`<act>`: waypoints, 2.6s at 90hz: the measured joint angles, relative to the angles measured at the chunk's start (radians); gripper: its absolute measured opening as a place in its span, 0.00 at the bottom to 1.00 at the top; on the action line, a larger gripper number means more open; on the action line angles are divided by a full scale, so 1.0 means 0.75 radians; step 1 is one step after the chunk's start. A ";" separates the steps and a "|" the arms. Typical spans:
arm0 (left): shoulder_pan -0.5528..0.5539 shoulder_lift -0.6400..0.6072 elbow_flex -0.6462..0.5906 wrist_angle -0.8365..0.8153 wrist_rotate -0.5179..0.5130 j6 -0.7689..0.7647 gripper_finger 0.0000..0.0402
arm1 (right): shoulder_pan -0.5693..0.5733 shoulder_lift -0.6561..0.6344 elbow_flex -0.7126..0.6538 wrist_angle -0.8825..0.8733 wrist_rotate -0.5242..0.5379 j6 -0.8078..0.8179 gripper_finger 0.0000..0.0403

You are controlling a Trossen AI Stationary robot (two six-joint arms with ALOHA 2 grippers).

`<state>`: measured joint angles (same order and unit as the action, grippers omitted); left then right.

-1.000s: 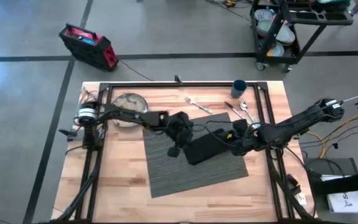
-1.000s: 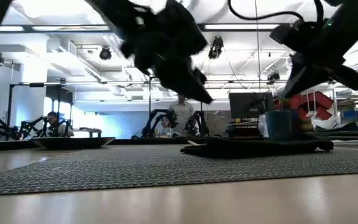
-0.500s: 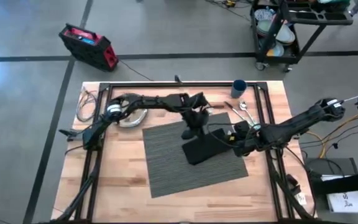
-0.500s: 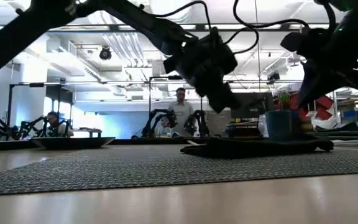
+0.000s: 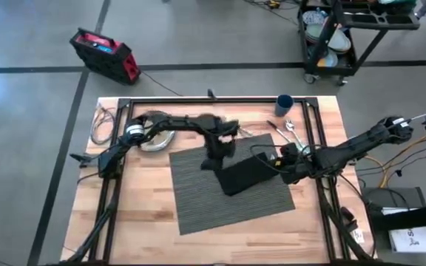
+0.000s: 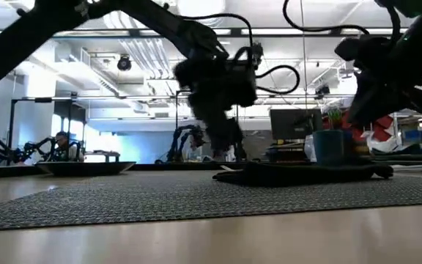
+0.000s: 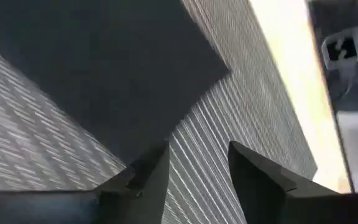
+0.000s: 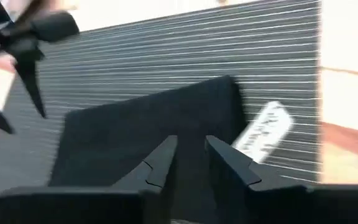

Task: Set table place
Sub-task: Move the black napkin to the middle left of the table

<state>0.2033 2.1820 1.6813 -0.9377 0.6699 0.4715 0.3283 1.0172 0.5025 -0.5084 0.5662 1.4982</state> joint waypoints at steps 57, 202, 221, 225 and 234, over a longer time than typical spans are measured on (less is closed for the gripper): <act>-0.070 -0.436 -0.763 1.034 -0.432 -0.856 0.32 | 0.010 0.157 -0.053 0.309 -0.043 0.030 0.34; -0.177 -0.423 -0.916 1.345 -0.551 -0.934 0.27 | 0.007 0.180 -0.050 0.348 0.122 0.048 0.28; -0.192 -0.423 -0.920 1.347 -0.669 -0.910 0.30 | 0.007 0.180 -0.049 0.349 0.122 0.052 0.31; -0.192 -0.423 -0.920 1.349 -0.694 -0.908 0.31 | 0.007 0.180 -0.049 0.349 0.122 0.057 0.31; -0.191 -0.423 -0.922 1.357 -0.720 -0.906 0.31 | 0.007 0.180 -0.049 0.349 0.122 0.062 0.29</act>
<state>0.0597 1.8648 0.9901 0.0801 0.1295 -0.2079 0.3332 1.1522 0.4660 -0.2468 0.6575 1.5444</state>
